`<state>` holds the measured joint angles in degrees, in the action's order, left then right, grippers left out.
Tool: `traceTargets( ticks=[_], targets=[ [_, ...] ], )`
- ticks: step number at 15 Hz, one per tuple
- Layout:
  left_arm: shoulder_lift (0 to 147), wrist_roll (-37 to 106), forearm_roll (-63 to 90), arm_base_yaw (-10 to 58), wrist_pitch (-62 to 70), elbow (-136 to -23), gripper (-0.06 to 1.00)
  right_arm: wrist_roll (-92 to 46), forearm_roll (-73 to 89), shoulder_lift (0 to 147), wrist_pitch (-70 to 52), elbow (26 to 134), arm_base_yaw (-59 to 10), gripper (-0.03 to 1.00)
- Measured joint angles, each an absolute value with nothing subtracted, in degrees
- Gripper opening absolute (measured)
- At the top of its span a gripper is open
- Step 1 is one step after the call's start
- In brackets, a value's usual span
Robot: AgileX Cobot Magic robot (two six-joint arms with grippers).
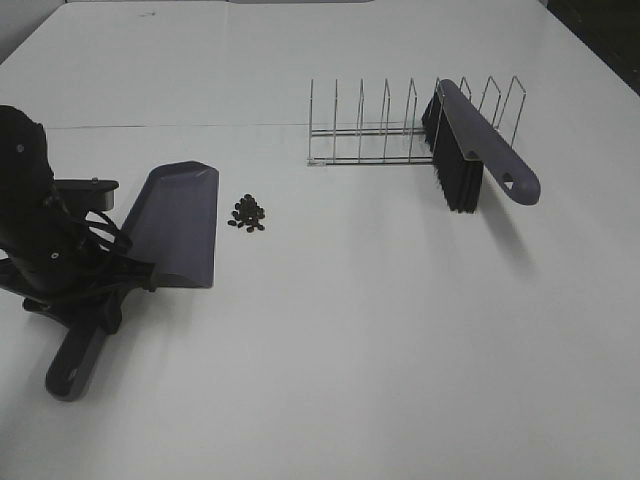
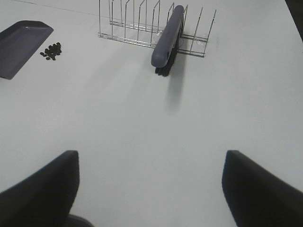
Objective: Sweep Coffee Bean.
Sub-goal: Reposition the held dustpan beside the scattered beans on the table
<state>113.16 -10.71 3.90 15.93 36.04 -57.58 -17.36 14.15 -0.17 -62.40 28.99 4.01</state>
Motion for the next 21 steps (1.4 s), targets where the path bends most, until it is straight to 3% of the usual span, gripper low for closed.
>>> traceTargets(
  ticks=[7, 15, 21],
  targets=[
    [111.7, -15.9, 2.6, 16.0, 37.4, -57.6, 0.35, -17.4, 14.2, -0.2, -62.4, 29.0, 4.0, 0.73],
    [96.4, -16.2, 1.0, 16.0, 46.9, -57.6, 0.35, -17.4, 14.2, -0.2, -62.4, 29.0, 4.0, 0.73],
    [96.4, -16.2, 0.7, 16.0, 47.1, -57.6, 0.35, -17.2, 14.2, -0.2, -62.3, 29.0, 4.0, 0.73]
  ],
)
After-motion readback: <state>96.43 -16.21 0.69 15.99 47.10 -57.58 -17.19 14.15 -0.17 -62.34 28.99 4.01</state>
